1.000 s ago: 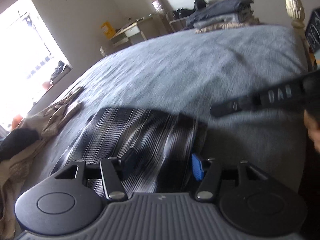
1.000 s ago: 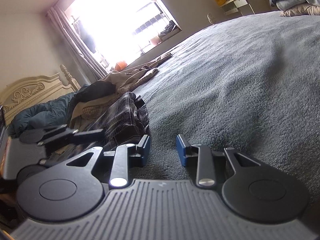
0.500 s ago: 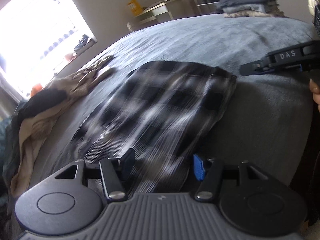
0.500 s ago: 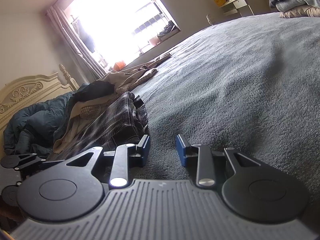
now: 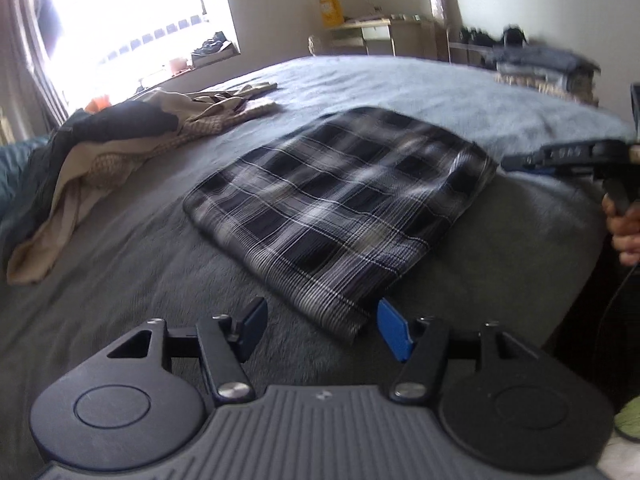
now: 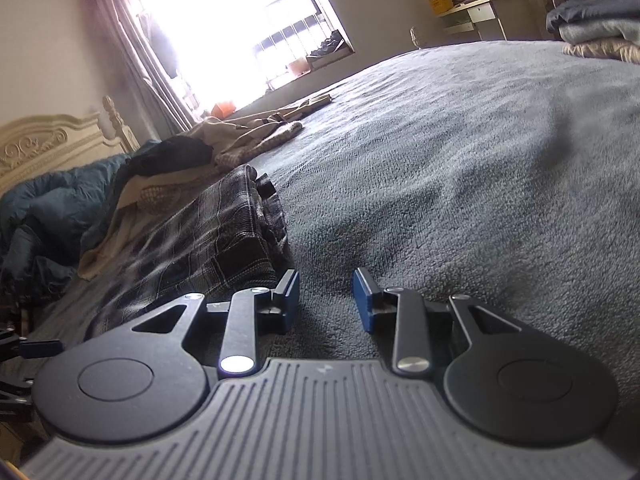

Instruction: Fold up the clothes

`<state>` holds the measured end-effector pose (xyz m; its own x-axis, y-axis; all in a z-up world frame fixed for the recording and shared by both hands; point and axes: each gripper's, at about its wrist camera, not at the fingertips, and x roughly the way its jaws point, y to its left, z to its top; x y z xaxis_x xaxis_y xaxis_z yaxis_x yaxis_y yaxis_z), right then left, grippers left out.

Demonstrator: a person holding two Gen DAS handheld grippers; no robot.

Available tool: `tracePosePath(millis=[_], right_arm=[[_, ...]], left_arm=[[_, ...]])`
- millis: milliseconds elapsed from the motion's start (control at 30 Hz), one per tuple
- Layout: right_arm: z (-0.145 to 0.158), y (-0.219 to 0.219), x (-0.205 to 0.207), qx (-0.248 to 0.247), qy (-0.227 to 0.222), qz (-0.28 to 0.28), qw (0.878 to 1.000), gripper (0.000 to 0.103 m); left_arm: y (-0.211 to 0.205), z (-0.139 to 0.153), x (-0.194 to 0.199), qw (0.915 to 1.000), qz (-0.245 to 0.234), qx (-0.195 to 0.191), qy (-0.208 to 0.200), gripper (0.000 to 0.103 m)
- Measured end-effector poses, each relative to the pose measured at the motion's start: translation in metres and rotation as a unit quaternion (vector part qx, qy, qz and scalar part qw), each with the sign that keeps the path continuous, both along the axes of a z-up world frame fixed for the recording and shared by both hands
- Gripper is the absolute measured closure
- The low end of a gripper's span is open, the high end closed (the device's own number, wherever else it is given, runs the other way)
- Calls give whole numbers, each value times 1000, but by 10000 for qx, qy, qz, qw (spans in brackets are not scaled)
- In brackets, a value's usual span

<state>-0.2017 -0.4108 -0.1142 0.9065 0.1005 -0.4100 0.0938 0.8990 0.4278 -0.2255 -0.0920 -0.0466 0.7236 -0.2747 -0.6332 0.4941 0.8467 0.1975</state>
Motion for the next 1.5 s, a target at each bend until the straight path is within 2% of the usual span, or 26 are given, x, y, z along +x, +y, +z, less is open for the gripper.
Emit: tracePosePath(millis=[67,167,333,467,600,700,767,900,1067,1200,1367,1500], right_arm=[[8,10,-6,-227,63,-30,9997,73],[21,27,-20,-397,101,37,9992,72],[42,71,-30,-519,5,642,9966,72],[53,126,-16,-1025,81,1400,9848,72],[60,172,-7,-1664,-107,1798,9695,72],[56,187,2,-1869,-48,2014,9615,72],[45,193,13,-2045,326,2030,9570,72],[41,193,19,-2027,756,1822,9592,71],[63,206,9,-2260,377,1895,9548,69],[69,233,11,-2620,103,2226,9390,59],[53,267,23,-3360,168,2454,9092,57],[38,286,25,-4095,162,2323,8821,57]], left_arm=[[11,4,-5,9997,15,-250,-7,34],[25,7,-7,9982,101,-584,39,33],[46,10,8,9924,551,-1074,245,33],[65,12,25,9839,1052,-1379,425,33],[82,12,33,9774,1273,-1607,505,33],[93,8,36,9731,1362,-1765,578,33],[99,3,38,9695,1421,-1885,659,33],[110,-2,40,9651,1496,-2028,713,33],[122,-7,44,9602,1590,-2169,750,33],[129,-8,42,9577,1646,-2241,738,33],[137,-9,41,9540,1699,-2360,730,32],[141,-11,39,9524,1720,-2400,757,32]])
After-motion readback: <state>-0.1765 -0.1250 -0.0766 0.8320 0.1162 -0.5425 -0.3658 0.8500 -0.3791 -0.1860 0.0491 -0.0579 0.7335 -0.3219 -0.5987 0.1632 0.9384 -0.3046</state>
